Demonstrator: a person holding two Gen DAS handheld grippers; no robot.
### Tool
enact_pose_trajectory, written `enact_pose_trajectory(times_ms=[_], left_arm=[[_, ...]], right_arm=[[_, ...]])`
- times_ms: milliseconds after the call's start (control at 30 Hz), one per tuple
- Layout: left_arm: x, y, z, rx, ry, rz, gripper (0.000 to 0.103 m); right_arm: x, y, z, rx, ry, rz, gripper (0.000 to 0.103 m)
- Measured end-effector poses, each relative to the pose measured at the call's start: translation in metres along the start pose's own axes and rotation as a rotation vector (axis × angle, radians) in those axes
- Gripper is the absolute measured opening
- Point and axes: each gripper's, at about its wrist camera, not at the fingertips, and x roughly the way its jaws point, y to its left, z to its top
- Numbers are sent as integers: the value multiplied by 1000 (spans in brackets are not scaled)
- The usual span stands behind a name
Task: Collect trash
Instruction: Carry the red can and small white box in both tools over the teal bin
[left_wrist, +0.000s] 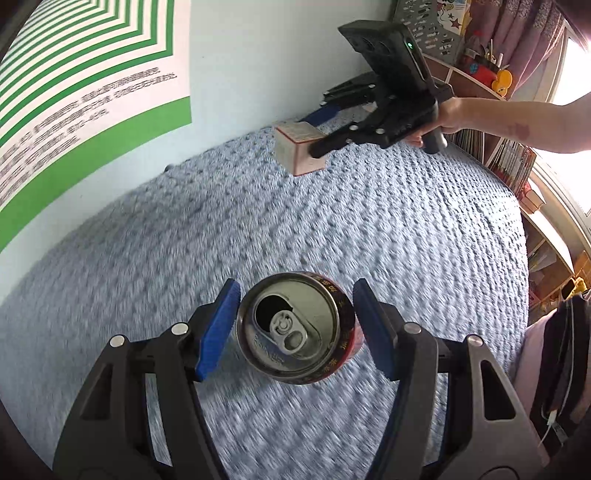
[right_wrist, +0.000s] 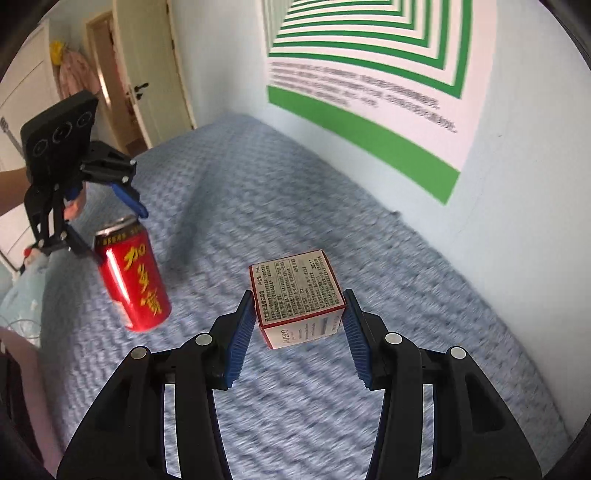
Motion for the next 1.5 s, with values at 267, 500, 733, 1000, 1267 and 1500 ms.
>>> enact_pose_trajectory(times_ms=[267,500,733,1000,1267,1500], left_arm=[[-39,-37,-49,-80,3,39,61],[-66,-63,-79,-127,-14,98,61],[-92,-77,-104,-188,-29,182,61],[-130,-95,-151,-318,-48,317,61],[-175,-105,-203,-407,-72,387,61],[-210,-112,-245,-471,-72,451,61]], right_arm=[[-10,74,-33,-5,40,78,48],[-10,119,-39,-52,61,135,48],[-5,150,-13,-164,36,199,48],[16,195,18,-308,33,285,48],[41,250,44,-372,46,331,48],[53,302,57,-423,48,372,48]])
